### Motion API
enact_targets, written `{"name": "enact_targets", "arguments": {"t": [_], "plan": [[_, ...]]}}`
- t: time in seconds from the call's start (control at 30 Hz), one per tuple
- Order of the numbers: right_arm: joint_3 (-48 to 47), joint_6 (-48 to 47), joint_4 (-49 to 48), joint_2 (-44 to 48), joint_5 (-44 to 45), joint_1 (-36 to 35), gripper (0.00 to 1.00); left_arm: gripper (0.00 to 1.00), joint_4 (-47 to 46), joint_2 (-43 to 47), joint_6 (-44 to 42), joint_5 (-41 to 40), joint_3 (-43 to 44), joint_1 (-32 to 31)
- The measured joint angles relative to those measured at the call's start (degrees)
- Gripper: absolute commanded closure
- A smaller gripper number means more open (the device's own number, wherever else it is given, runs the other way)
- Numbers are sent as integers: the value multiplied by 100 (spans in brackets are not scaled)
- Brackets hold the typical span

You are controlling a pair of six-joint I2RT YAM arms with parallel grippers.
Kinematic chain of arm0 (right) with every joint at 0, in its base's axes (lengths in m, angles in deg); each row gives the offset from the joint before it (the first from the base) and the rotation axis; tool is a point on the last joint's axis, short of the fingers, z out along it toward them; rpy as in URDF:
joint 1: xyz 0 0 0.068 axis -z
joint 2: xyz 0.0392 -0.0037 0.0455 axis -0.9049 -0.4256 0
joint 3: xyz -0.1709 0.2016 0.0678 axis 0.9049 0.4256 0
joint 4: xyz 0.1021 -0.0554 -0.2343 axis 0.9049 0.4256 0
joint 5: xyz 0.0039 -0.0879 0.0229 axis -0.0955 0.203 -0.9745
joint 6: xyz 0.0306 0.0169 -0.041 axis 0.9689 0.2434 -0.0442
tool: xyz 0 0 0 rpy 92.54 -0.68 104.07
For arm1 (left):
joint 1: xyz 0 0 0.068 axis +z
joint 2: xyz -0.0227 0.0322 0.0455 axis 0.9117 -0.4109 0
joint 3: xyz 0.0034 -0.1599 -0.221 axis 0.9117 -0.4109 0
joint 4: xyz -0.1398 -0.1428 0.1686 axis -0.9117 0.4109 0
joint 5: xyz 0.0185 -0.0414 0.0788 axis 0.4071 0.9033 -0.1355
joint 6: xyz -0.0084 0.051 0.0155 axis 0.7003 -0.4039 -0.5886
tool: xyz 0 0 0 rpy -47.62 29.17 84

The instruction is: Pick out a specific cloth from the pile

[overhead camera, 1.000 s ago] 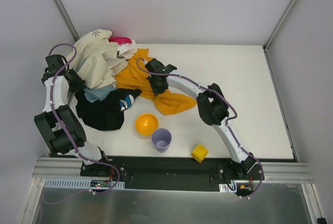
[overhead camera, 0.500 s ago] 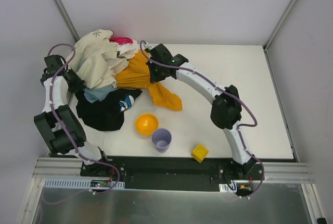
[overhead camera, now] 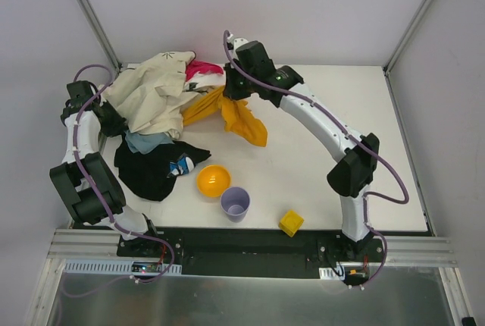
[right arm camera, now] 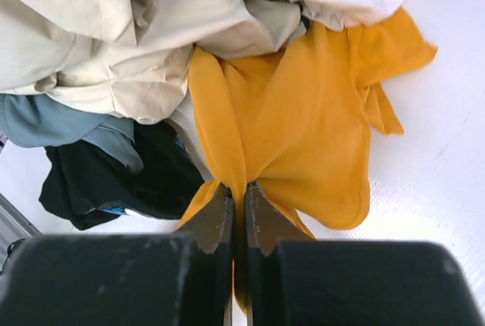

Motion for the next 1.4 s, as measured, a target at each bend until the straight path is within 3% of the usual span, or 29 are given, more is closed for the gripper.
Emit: {"name": "enact_targets", "arguments": {"t": [0.37,0.53,0.67,0.87,0.97,1.1,1.4], "plan": [[76,-90,76,662,0,306,100,100,24,0,9,9,-11,2],[911,-188,-37,1196,92,426,100,99,22,11,9,9,-11,2],[2264,-216,-400,1672,118,527,100,77,13,151,-9,24,-11,2],[4030,-162,-859,1843,7,715,100,13,-125,695,-66,293,-9,42],[4546,-90,-933,1843,-74,752,100,1,-175,1126,-44,466,15,57],[4739,-48,-1056,1843,-166,754,100,1,-245,1624,-28,595,245,-186],[4977,11,-1368,1849,-310,817,100,18,-516,1528,-240,647,1095,-2304]]}}
